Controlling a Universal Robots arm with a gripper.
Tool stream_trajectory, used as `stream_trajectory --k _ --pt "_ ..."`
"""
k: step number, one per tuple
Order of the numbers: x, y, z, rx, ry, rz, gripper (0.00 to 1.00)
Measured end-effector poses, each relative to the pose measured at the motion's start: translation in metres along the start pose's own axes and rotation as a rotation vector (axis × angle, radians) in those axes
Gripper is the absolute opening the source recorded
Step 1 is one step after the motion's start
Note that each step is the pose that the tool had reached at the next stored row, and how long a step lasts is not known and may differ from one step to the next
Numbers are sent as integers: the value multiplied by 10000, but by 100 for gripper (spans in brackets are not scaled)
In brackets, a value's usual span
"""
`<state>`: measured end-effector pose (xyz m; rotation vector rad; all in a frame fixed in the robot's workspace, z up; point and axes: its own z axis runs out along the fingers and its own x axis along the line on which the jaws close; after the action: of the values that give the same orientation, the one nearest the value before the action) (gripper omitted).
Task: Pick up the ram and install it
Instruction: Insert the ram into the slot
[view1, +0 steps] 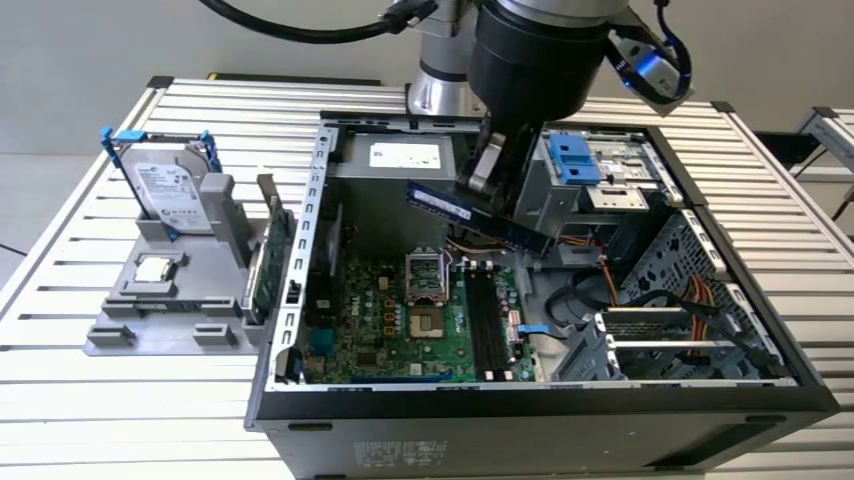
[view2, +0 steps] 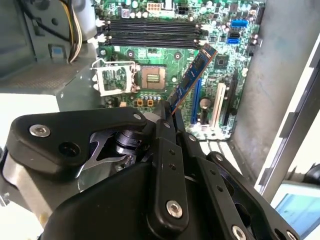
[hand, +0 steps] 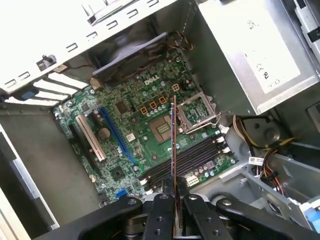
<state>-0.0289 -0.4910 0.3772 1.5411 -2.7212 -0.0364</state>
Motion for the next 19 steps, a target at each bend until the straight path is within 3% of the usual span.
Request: stream_trajectory --k 19 --pt "0 0 7 -2 -69 2523 0"
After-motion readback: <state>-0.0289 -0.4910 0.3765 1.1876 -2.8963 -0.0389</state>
